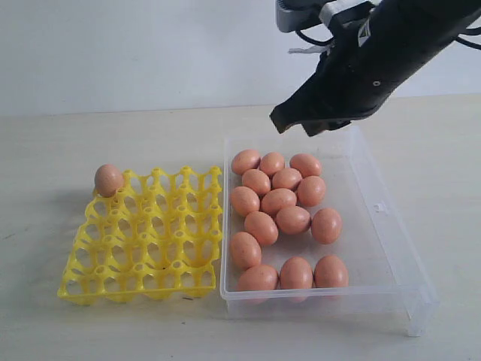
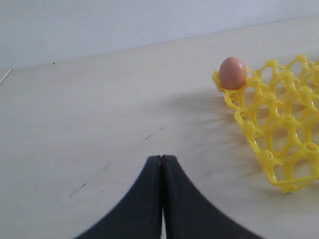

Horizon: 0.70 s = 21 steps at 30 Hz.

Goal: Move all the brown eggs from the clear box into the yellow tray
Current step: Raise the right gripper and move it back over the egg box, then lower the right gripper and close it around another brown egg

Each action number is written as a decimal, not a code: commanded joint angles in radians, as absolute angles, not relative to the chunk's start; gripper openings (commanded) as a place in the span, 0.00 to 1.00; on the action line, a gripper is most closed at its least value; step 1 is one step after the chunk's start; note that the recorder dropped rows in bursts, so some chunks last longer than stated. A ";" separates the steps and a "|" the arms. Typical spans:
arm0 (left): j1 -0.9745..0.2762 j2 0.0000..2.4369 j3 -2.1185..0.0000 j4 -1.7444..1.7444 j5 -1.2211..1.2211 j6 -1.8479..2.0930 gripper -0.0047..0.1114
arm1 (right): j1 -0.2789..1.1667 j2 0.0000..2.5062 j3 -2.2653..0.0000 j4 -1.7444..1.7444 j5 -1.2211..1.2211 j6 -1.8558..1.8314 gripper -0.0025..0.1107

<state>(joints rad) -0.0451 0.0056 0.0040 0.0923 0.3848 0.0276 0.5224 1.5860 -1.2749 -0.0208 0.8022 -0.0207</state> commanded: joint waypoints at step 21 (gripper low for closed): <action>-0.050 0.000 0.000 0.089 0.379 0.022 0.04 | 0.429 1.869 -1.333 0.119 0.885 0.169 0.47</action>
